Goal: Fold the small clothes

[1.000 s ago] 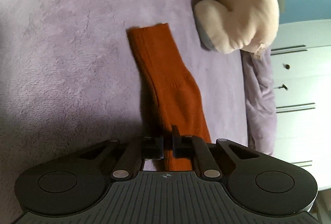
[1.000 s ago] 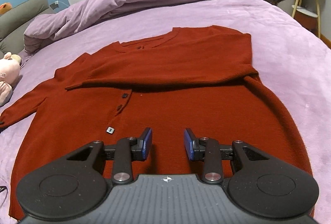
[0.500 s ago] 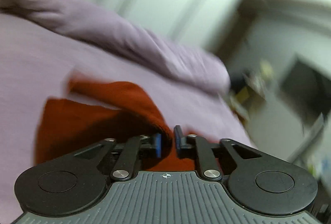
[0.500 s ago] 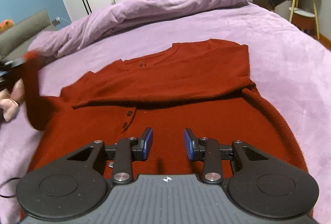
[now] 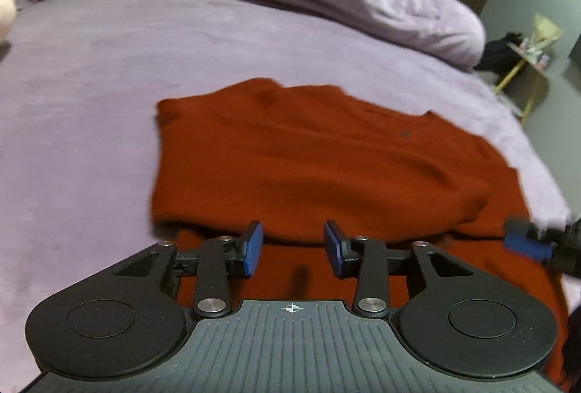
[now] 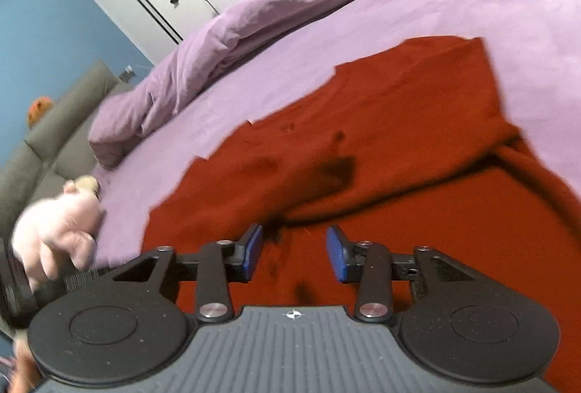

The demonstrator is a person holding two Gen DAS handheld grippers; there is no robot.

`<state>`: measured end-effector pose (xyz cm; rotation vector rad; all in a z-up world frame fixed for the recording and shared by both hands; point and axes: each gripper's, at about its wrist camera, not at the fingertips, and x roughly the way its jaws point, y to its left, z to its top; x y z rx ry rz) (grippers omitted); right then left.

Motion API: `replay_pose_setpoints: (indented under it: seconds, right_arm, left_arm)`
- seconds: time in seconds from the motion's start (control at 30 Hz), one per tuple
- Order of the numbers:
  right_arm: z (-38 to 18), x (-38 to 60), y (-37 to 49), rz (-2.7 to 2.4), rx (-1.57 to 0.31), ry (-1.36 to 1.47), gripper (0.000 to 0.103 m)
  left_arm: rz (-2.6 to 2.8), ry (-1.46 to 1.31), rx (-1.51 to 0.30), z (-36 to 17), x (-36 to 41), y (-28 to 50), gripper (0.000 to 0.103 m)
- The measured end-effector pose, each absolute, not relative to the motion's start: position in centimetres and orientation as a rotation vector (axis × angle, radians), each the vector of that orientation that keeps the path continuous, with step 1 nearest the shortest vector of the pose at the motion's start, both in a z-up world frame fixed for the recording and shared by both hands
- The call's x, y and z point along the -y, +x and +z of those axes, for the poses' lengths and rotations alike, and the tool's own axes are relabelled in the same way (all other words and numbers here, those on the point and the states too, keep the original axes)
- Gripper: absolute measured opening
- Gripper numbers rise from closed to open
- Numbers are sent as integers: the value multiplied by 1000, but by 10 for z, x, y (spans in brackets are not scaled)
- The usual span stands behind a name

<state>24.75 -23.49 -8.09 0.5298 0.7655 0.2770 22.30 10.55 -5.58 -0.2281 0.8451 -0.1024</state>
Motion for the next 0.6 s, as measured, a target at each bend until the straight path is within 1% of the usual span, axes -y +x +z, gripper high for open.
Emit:
replay_pose_setpoints:
  seconds: [0.07,0.13,0.2,0.3,0.33,0.37,0.4,0.43,0.5,0.6]
  right_arm:
    - [-82,230,267,243,-763,540,48]
    - [-84,228,285,216,-771,526,56]
    - [-89,228,299,190,-783,492,61]
    - [-96,229,313,180,-791,469,61]
    - [-99,229,317,199,-793,483,58]
    - [-101,229,319,223,-800,495,51]
    - [-103,226,322,247,-811,493,25]
    - [-103,220,324,258,-824,464,7]
    - [-95,207,325,251,-823,350,7]
    - [-62,207,314,208,-650,199,6]
  left_arm:
    - [-103,-206,-844,-60,-112,218,44]
    - [-105,-199,-846,-62,-116,215,46]
    - [-103,-201,-850,-66,-117,216,46]
    - [-94,-216,-866,-72,-120,216,47]
    - [-92,-217,-870,-73,-120,217,47]
    - [-87,-216,-872,-74,-117,221,47]
    - [-85,-211,-872,-75,-115,223,47]
    - [-82,-201,-869,-75,-113,225,46]
    - [-65,-165,-861,-74,-108,228,45]
    - [-41,-135,-856,-74,-105,232,44]
